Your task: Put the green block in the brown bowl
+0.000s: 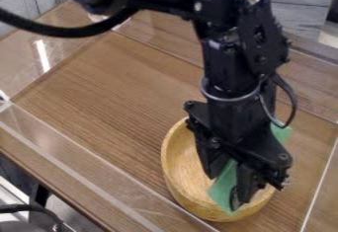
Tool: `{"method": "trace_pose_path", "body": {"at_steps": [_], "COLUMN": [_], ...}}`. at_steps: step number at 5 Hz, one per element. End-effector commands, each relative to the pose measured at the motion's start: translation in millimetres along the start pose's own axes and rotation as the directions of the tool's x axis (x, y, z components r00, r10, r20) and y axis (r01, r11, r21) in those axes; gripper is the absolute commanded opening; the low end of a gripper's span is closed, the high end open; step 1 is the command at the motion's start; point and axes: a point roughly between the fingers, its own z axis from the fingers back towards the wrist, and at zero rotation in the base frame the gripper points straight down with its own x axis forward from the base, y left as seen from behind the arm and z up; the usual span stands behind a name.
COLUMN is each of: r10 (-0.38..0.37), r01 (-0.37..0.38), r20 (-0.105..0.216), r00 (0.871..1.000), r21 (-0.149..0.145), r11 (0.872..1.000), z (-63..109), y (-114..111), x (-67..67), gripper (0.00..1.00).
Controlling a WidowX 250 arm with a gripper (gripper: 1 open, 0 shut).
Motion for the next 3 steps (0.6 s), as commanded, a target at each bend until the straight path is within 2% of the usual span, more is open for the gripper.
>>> {"method": "trace_pose_path", "body": {"at_steps": [1,2,3], "r10": [0.009,0.016,0.026], "r01": [-0.009,-0.015,-0.026], "r20": [0.030,0.030,0.034], "r00": [0.999,0.999,0.999], "r21": [-0.017,-0.018,-0.017], "r11": [1.000,1.000,1.000], "z": [3.4,3.5,6.4], "y": [0.2,4.3,12.8], "x": [6.9,9.9,14.9], "gripper": [0.00,1.00,1.00]}}
